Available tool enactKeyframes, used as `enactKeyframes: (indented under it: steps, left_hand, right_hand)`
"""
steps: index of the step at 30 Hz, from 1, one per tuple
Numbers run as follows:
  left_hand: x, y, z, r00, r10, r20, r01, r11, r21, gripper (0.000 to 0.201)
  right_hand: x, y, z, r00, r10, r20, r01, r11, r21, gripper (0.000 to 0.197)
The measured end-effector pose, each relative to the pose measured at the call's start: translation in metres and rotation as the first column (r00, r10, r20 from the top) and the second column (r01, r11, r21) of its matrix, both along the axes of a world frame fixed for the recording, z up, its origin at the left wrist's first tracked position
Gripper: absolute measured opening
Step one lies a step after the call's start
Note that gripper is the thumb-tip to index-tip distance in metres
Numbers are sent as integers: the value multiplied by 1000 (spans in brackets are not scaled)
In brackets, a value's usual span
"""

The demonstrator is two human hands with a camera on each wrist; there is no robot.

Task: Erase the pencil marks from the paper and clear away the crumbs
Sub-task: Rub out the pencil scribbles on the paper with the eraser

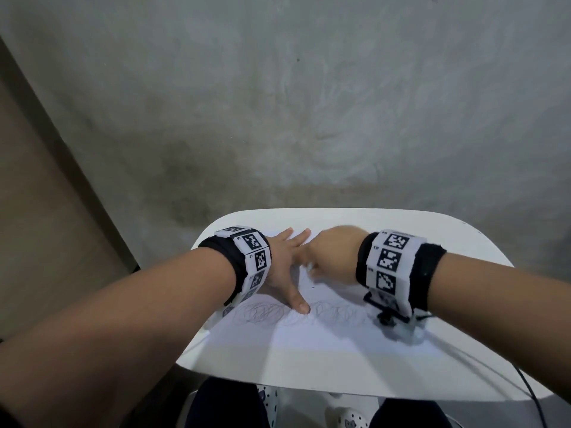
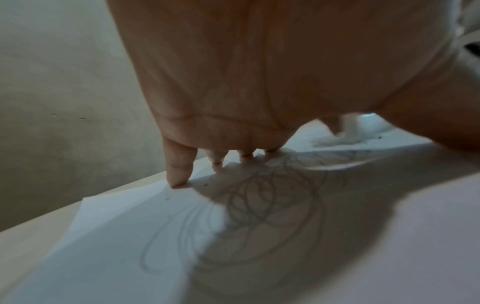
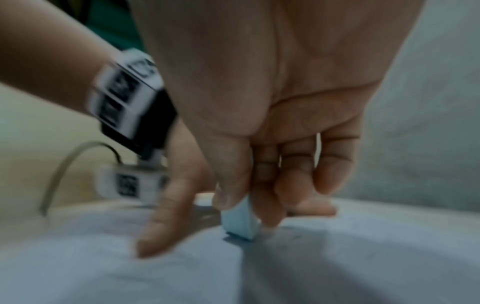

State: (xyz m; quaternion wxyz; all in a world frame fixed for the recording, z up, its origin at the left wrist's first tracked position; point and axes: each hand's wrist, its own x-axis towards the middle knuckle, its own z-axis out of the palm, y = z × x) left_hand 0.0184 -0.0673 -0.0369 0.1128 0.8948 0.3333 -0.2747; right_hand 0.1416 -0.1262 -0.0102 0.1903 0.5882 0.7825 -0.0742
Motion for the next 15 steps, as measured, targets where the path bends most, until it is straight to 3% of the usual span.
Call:
enactKeyframes:
  steps: [3, 5, 7, 9, 12, 15]
  left_hand:
    - [0, 1, -1, 1000, -13, 1, 13, 1000, 6, 130]
    - [0, 3, -4, 999, -25, -27, 25, 999, 27, 132]
    - [0, 2, -4, 999, -23, -22, 24, 999, 36, 133]
    - [1, 1, -3, 1000, -22, -18, 22, 999, 39, 133]
    - [1, 2, -3, 999, -32, -30, 33, 999, 42, 132]
    - [1, 2, -4, 999, -27, -39, 29, 999, 46, 131]
  right_hand:
    - [10, -4, 6, 996, -66, -60, 64, 997, -41, 25]
    - [22, 4, 14, 985, -171, 24, 171, 985, 26, 8]
    - [14, 0, 8, 989, -118, 85, 113, 991, 70, 20]
    - [0, -11, 0, 996, -26, 83, 25, 1000, 17, 23]
    - [11, -5, 8, 987, -120, 102, 123, 992, -19, 13]
    - [6, -5, 13, 974, -107, 200, 112, 994, -10, 22]
